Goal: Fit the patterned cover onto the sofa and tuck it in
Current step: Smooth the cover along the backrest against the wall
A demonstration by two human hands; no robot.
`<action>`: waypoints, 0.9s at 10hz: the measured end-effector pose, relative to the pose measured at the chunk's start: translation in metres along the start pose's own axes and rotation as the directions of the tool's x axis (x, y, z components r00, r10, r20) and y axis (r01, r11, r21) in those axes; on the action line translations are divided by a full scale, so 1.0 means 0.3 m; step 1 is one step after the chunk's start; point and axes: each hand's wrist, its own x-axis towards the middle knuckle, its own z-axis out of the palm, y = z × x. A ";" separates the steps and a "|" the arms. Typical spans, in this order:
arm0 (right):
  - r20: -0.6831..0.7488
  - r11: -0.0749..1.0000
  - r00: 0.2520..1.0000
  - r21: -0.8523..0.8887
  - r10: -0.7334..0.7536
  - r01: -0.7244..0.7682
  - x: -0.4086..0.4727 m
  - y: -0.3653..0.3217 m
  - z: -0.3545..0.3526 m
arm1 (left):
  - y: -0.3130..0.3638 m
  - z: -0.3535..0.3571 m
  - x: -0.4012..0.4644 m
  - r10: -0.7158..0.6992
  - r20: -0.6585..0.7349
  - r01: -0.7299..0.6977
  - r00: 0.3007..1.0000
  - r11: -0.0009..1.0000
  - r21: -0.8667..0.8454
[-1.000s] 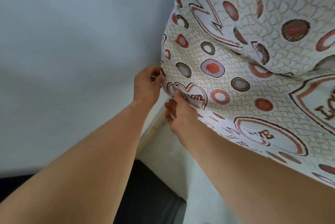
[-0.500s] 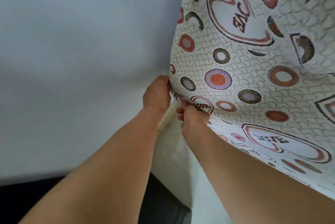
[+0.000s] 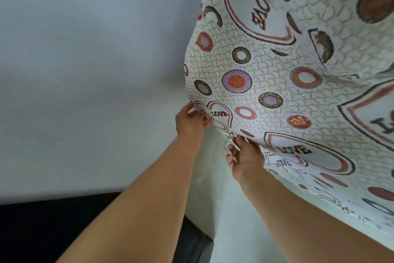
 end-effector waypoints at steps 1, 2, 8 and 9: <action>0.024 0.999 0.999 -0.013 0.036 -0.035 0.006 -0.026 -0.040 | -0.046 0.052 -0.060 -0.202 0.012 0.201 0.979 0.964 -0.174; 0.034 0.999 0.999 -0.041 0.036 -0.034 0.016 -0.023 -0.046 | -0.079 0.062 -0.070 -0.227 -0.060 0.210 0.972 0.954 -0.212; 0.215 0.867 0.932 -0.353 -0.291 0.352 -0.300 -0.109 -0.183 | -0.038 0.139 -0.288 -0.040 -0.140 0.022 0.989 0.992 -0.128; 0.322 0.786 0.838 -0.312 -0.441 0.534 -0.404 -0.186 -0.169 | 0.004 0.175 -0.372 0.094 -0.146 -0.098 0.985 0.995 -0.021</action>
